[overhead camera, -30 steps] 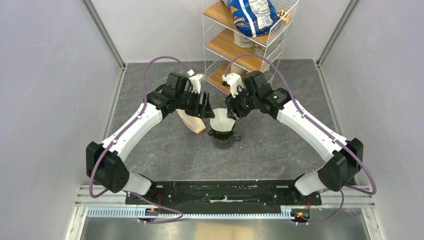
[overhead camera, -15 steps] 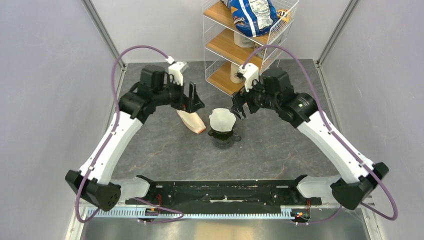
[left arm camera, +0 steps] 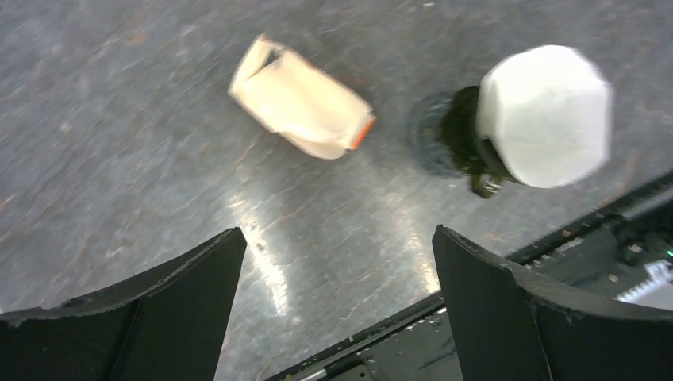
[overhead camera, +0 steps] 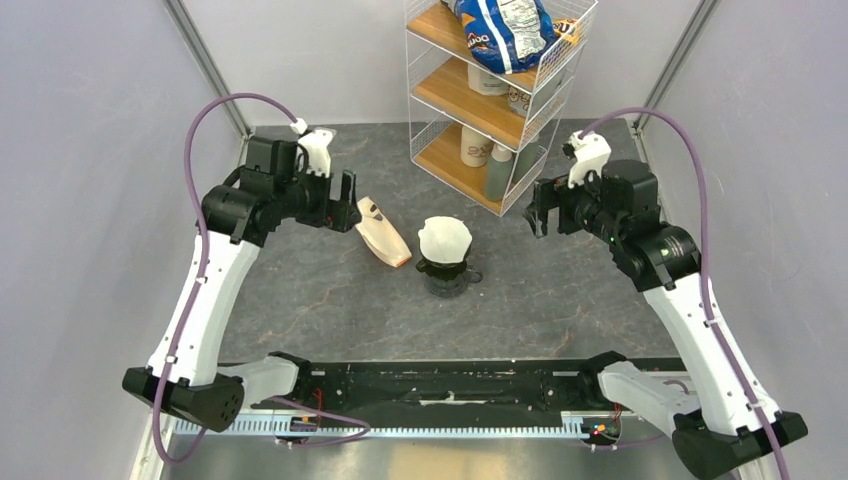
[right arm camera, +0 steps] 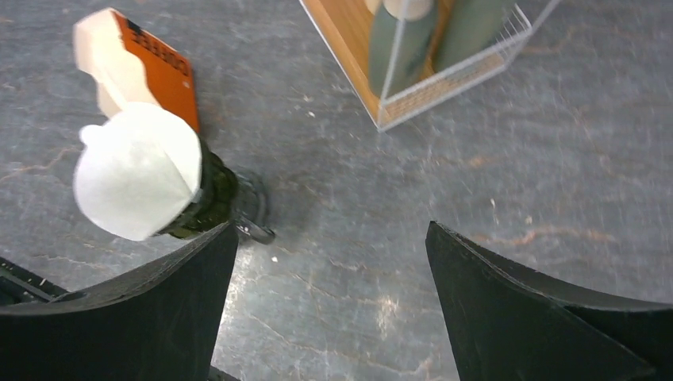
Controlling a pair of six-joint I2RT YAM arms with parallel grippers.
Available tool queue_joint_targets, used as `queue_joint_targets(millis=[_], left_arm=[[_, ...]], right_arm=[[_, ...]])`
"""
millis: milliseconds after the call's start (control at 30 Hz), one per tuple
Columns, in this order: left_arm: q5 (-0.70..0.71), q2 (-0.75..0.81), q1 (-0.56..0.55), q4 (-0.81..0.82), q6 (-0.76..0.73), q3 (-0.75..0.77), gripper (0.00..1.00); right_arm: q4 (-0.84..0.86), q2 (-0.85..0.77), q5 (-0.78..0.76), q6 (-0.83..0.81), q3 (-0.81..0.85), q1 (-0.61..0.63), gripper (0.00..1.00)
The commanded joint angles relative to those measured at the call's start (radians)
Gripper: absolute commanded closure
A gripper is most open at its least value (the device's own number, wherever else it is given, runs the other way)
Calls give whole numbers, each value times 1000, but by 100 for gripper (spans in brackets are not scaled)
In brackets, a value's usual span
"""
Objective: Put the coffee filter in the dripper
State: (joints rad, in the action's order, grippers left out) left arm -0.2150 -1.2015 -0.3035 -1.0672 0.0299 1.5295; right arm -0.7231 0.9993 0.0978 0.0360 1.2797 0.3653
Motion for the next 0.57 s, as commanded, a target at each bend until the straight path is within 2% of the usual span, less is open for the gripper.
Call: queue_joint_targets(millis=[0, 267, 533], left_arm=[[171, 35, 37, -61, 20, -56, 3], [362, 118, 50, 0, 7, -263, 2], [391, 146, 50, 36, 13, -267, 2]], right_arm=[[-29, -56, -36, 40, -74, -68, 3], [-6, -148, -27, -10, -270, -115, 3], [-10, -141, 1, -28, -239, -129, 3]])
